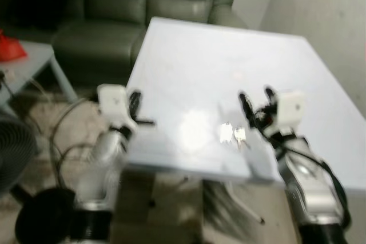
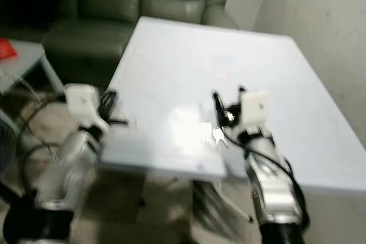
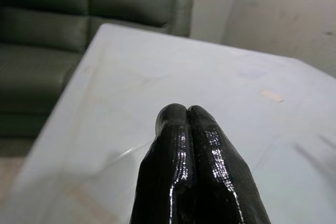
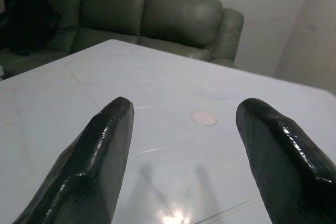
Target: Hang keys on a hook
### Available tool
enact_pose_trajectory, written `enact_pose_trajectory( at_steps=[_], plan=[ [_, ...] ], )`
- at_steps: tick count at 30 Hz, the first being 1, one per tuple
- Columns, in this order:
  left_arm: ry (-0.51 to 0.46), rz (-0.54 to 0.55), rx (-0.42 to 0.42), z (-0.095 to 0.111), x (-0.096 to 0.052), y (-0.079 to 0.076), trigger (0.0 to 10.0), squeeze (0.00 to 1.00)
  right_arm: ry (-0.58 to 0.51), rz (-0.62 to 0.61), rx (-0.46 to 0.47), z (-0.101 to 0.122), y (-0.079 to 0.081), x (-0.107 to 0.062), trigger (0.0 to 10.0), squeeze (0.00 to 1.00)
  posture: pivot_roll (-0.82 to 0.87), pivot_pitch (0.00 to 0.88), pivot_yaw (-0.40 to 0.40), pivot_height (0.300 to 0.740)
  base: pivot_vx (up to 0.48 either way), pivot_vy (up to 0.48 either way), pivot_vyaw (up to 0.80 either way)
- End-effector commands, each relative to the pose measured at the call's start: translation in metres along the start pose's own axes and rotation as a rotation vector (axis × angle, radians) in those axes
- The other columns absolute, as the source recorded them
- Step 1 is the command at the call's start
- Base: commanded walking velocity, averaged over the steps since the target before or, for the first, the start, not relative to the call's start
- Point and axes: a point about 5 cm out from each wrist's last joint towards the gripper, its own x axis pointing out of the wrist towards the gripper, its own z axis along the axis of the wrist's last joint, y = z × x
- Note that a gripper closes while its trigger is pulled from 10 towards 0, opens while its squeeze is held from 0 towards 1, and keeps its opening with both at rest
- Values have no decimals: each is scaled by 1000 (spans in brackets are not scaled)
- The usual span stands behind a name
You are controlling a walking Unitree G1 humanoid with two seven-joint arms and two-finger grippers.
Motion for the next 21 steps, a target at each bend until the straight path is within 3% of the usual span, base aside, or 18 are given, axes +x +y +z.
enact_pose_trajectory(
  at_steps=[1, 9, 14, 21],
  plan=[
    [-27, 15, 26, 5, -2, 5, 10000, 0, -13, 16, -8, 3, 2, 1, 10000, 0, -21, 36, -61, 740, 0, 0, 0],
    [-55, -25, 15, 7, -6, 2, 10000, 0, 26, 82, -18, 3, 4, 4, 10000, 0, -19, 41, -64, 740, 0, 0, 0],
    [-44, -45, 37, 4, -10, -1, 10000, 0, 72, 100, -105, -1, 6, 8, 10000, 0, -15, 53, -68, 740, 0, 0, 0],
    [-38, -65, 44, 2, -13, -4, 10000, 0, 127, 94, -131, -7, 10, 13, 10000, 0, -9, 66, -72, 740, 0, 0, 0]
  ],
)
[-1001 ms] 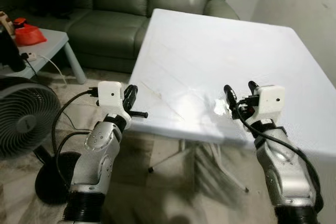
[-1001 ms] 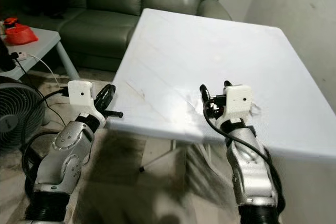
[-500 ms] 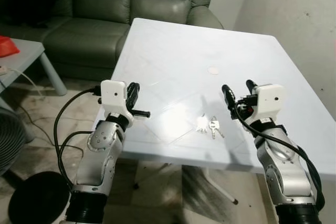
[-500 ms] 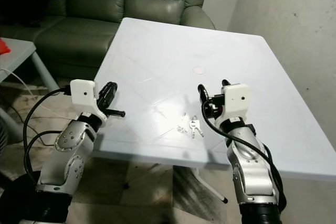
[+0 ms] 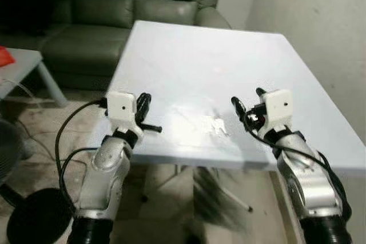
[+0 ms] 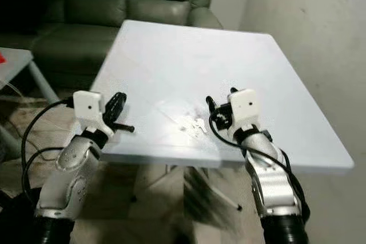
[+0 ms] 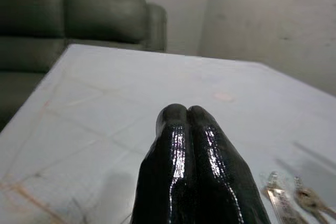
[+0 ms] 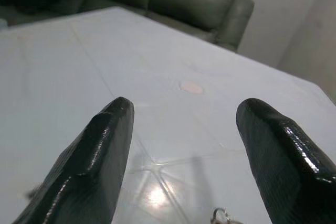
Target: Hang keys on a hook
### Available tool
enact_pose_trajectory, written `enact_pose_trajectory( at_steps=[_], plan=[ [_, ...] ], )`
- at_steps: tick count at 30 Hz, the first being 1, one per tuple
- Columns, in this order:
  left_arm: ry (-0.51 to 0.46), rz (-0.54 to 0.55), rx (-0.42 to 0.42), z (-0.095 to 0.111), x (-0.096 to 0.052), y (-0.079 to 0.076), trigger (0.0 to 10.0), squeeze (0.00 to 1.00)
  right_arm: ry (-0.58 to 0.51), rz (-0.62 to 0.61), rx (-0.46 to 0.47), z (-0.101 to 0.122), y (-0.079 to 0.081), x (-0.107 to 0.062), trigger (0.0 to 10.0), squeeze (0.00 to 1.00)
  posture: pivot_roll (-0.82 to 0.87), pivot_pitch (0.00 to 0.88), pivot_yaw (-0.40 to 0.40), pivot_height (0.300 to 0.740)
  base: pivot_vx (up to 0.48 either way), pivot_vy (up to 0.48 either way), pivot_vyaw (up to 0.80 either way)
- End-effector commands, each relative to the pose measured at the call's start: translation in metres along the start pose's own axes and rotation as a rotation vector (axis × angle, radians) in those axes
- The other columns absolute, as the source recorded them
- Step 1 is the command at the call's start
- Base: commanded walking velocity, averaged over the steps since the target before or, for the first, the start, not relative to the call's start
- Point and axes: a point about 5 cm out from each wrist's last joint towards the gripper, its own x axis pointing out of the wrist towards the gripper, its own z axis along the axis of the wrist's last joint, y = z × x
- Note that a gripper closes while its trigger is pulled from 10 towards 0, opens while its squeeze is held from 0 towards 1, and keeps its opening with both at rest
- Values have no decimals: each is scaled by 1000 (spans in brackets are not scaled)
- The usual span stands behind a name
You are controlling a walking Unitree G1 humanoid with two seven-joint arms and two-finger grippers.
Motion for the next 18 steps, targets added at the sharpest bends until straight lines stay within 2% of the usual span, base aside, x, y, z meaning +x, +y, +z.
enact_pose_trajectory(
  at_steps=[1, 3, 8, 18],
  plan=[
    [10, -11, 10, -1, -2, -2, 10000, 0, 35, -4, -12, -3, 2, 2, 10000, 0, -8, 71, -74, 740, 0, 0, 0],
    [16, -20, 12, -3, -3, -4, 10000, 0, 64, -3, 13, -5, 6, 6, 10000, 0, -6, 76, -76, 740, 0, 0, 0],
    [14, -29, 12, -3, -5, -6, 10000, 0, 49, 18, 9, -3, 12, 9, 10000, 0, -2, 80, -78, 740, 0, 0, 0],
    [23, -3, 26, -4, -6, -2, 10000, 0, 33, 10, 13, 1, 9, 9, 10000, 0, -4, 89, -81, 740, 0, 0, 0]
  ],
)
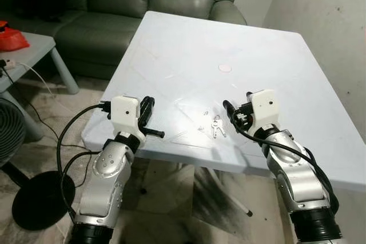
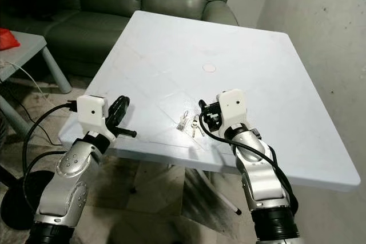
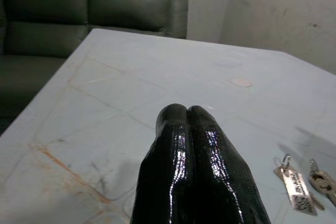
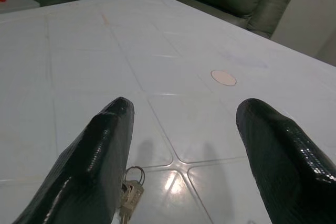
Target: Hang keys on a hook
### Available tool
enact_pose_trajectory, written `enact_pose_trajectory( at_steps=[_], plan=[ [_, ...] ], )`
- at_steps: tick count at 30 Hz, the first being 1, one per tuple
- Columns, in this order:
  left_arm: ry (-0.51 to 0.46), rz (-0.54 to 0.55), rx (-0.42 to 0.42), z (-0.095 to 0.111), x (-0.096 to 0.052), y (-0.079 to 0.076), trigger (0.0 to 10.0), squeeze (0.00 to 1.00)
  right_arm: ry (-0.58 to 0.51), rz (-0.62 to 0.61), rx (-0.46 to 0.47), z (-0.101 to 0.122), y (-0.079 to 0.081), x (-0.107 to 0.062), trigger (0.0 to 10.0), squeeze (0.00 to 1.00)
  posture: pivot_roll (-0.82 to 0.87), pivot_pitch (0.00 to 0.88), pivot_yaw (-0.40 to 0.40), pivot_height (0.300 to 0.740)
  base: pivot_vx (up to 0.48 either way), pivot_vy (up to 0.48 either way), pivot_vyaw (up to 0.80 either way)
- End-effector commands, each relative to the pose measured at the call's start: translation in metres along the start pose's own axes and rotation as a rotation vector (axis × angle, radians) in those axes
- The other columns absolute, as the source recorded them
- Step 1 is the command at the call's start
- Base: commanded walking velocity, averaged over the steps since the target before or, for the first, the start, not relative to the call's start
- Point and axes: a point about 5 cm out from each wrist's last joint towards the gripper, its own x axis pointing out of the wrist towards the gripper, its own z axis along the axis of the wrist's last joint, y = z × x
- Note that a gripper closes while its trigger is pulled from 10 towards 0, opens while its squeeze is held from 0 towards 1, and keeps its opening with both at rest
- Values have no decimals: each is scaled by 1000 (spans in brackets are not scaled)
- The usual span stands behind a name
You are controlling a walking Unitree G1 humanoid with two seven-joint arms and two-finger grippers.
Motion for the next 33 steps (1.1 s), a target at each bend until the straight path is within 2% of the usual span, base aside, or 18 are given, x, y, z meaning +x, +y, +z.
enact_pose_trajectory(
  at_steps=[1, 5, 8, 14, 19, 23, 33],
  plan=[
    [2, -3, 10, 1, 0, -1, 10000, 0, -15, -9, -3, 3, -3, -1, 10000, 0, -4, 89, -81, 740, 0, 0, 0],
    [15, -16, -15, 0, 0, -4, 10000, 0, 0, -33, -3, 3, -3, 0, 10000, 0, -4, 89, -81, 740, 0, 0, 0],
    [26, -67, 37, -3, -3, -14, 10000, 0, 22, -62, 23, 4, -4, 3, 10000, 0, -7, 93, -80, 740, 0, 0, 0],
    [34, -137, 21, -6, -10, -32, 10000, 0, 70, -102, 31, 5, -3, 11, 10000, 0, 3, 118, -99, 740, 0, 0, 0],
    [43, -144, 23, -8, -15, -38, 10000, 0, 69, -80, 43, 7, 4, 14, 10000, 0, 13, 127, -109, 740, 0, 0, 0],
    [45, -146, 16, -9, -17, -39, 10000, 0, 75, -63, 14, 6, 8, 14, 10000, 0, 23, 132, -117, 740, 0, 0, 0],
    [52, -156, 1, -7, -24, -48, 10000, 0, 112, 22, -8, -6, 34, 15, 10000, 0, 28, 169, -122, 740, 0, 0, 0]
  ],
)
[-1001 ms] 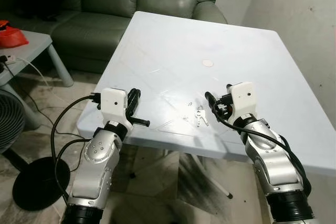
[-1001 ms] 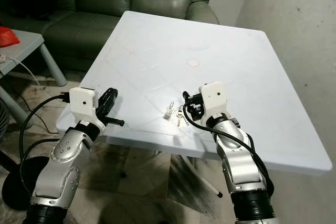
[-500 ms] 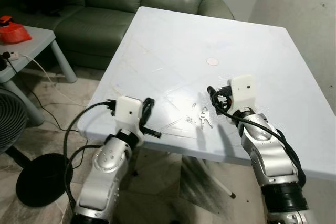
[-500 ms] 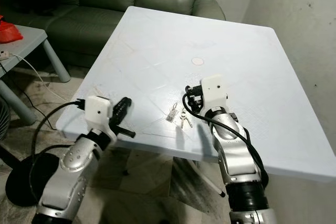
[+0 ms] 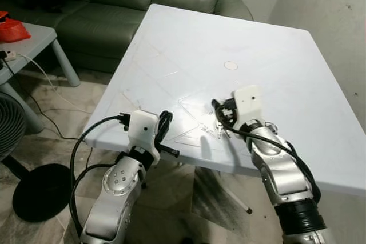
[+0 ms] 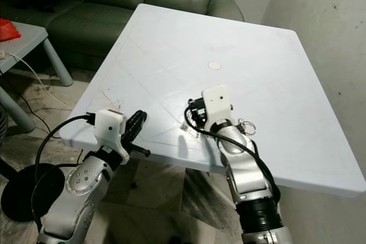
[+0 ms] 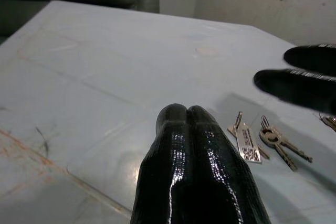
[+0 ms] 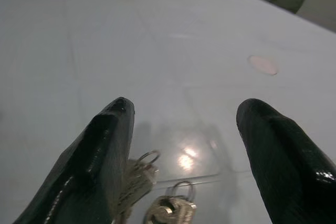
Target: Hang keys on a hook
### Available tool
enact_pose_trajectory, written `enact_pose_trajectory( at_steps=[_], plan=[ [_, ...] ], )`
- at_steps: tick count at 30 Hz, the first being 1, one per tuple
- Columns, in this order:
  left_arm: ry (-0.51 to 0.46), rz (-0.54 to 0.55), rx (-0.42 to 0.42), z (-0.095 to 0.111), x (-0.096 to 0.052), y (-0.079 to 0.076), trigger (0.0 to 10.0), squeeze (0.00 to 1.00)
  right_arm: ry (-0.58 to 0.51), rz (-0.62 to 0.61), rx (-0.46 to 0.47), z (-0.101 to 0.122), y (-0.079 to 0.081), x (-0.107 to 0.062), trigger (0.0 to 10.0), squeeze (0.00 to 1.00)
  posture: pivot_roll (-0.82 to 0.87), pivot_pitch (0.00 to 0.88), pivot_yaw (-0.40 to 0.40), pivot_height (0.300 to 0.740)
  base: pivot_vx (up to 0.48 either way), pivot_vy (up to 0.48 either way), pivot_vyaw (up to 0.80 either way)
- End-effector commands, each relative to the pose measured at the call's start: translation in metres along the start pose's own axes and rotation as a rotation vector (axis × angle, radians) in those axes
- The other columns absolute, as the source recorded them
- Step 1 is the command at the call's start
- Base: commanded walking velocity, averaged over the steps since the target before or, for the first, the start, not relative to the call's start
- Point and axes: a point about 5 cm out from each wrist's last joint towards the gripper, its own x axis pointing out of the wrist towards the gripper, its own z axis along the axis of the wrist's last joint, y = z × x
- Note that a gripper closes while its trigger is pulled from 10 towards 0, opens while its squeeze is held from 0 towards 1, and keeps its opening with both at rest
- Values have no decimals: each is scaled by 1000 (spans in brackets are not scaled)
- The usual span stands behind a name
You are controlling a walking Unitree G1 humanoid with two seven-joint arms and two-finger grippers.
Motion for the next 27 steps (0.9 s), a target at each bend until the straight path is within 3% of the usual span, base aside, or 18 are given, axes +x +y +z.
enact_pose_trajectory(
  at_steps=[1, 8, 27],
  plan=[
    [4, -17, -2, 1, -1, -7, 10000, 0, 31, 6, -3, -9, 2, -1, 10000, 0, 29, 174, -123, 740, 0, 0, 0],
    [12, -10, 0, 4, -7, -7, 10000, 0, 46, 18, 20, -12, 11, 1, 10000, 0, 45, 221, -130, 740, 0, 0, 0],
    [39, 14, 5, 6, -15, -4, 10000, 0, 30, -38, 92, -7, 10, 9, 10000, 0, 75, 248, -124, 740, 0, 0, 0]
  ],
)
